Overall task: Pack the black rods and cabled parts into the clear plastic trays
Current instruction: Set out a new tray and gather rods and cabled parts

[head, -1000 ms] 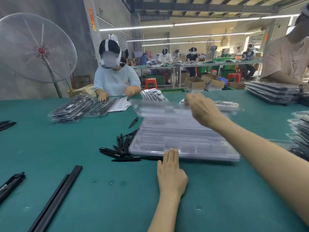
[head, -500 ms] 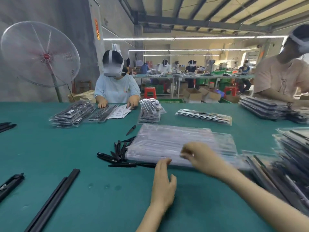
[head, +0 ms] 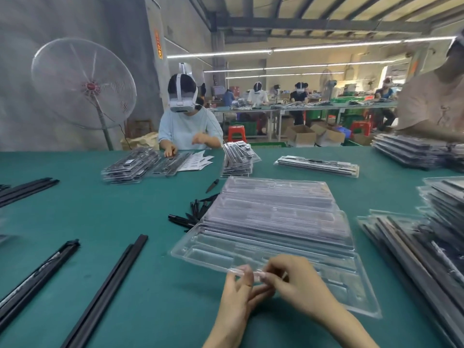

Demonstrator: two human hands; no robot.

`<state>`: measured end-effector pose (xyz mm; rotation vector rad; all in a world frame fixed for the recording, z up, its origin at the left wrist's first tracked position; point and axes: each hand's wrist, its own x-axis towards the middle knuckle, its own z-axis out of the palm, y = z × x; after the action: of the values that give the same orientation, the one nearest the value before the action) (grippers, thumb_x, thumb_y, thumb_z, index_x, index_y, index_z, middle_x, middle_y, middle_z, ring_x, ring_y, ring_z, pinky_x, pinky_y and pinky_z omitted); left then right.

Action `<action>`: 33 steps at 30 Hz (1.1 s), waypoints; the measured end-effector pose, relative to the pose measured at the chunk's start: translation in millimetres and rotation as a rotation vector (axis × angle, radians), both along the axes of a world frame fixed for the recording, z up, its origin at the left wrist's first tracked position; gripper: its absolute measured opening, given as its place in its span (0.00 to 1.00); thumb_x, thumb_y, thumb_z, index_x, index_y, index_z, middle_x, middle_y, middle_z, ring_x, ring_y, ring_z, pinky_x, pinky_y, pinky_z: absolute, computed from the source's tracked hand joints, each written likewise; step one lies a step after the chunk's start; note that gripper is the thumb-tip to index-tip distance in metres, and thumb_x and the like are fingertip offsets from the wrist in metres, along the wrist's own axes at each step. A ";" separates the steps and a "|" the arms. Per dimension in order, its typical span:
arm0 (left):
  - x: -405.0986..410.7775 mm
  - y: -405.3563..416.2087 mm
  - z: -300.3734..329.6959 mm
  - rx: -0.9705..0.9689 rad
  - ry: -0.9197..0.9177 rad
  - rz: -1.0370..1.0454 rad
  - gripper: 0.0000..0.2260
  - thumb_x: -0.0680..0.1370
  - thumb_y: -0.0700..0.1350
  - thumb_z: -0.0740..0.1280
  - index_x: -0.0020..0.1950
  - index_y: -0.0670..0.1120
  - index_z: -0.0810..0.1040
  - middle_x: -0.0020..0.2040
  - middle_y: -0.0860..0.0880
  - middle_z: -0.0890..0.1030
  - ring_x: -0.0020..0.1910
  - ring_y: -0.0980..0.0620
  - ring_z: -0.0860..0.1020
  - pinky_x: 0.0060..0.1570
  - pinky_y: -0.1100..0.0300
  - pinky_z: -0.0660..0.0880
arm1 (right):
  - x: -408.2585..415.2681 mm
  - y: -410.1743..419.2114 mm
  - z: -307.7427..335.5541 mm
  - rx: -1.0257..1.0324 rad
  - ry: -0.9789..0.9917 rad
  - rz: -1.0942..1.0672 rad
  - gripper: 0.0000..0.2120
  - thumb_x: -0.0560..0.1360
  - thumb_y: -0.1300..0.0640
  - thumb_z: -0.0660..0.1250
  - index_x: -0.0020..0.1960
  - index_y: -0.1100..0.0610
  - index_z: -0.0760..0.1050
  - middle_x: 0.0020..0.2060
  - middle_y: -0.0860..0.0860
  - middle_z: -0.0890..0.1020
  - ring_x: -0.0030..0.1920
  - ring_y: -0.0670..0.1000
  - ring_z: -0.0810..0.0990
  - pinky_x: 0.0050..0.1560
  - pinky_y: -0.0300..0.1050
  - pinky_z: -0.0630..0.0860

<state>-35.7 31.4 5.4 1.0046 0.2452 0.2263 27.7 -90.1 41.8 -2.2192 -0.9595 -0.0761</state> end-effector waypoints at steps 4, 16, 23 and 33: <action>0.9 -0.2 -1.0 0.013 -0.039 -0.005 0.06 0.81 0.40 0.56 0.55 0.39 0.67 0.53 0.32 0.79 0.41 0.41 0.83 0.42 0.55 0.81 | -0.6 -0.5 -3.0 -0.010 -0.069 -0.051 0.07 0.75 0.52 0.67 0.39 0.50 0.77 0.33 0.42 0.77 0.40 0.45 0.76 0.45 0.46 0.73; 2.2 3.0 -8.1 0.006 -0.085 -0.073 0.04 0.79 0.36 0.59 0.54 0.41 0.68 0.48 0.41 0.83 0.41 0.43 0.83 0.43 0.55 0.81 | -7.5 2.7 -5.1 0.078 -0.707 -0.258 0.06 0.72 0.63 0.72 0.37 0.59 0.77 0.33 0.51 0.77 0.33 0.53 0.77 0.29 0.44 0.73; 4.3 6.4 -6.6 -0.060 -0.005 0.043 0.10 0.81 0.29 0.50 0.54 0.39 0.67 0.49 0.37 0.81 0.38 0.37 0.83 0.31 0.51 0.81 | 3.0 -28.6 53.8 0.324 -0.803 -0.460 0.13 0.79 0.56 0.59 0.42 0.62 0.77 0.36 0.54 0.78 0.37 0.56 0.77 0.32 0.49 0.73; 5.4 5.4 -2.7 -0.018 -0.011 0.045 0.07 0.81 0.31 0.53 0.50 0.42 0.65 0.46 0.42 0.84 0.37 0.39 0.83 0.29 0.52 0.79 | 80.7 -65.3 134.1 0.268 -0.684 -0.540 0.09 0.81 0.61 0.58 0.47 0.62 0.76 0.45 0.60 0.82 0.40 0.57 0.78 0.35 0.45 0.68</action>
<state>-30.3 36.8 2.8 0.9809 0.2595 0.2697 108.5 -155.4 175.9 -2.1568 -0.5904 -1.1954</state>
